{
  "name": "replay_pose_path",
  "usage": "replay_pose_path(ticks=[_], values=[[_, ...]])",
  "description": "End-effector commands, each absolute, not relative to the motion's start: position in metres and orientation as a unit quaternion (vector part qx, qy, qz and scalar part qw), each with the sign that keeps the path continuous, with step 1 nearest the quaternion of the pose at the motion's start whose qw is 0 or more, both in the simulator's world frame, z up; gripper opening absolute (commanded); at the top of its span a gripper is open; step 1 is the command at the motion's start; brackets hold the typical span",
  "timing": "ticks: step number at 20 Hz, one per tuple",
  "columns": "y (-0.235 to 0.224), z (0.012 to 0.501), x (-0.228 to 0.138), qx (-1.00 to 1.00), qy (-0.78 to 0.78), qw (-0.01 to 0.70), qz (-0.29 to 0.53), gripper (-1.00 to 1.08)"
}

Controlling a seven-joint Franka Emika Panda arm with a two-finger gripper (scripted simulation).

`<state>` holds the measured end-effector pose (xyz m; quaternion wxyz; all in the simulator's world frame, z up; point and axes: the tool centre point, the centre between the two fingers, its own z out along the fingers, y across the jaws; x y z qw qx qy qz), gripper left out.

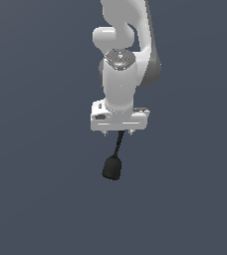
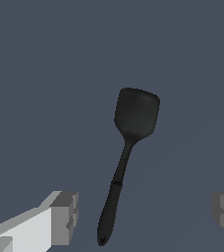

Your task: Pick up the object and move it to a goal position.

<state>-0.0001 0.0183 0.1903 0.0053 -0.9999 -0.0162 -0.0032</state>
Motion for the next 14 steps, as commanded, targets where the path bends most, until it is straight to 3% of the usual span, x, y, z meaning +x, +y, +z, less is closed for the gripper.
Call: replay_pose_path(ticks=[1, 14], values=[[0.018, 0.19, 0.0, -1.0, -0.016, 0.005, -0.003, 1.0], [0.031, 0.188, -0.006, -0.999, -0.039, 0.012, 0.009, 1.0]])
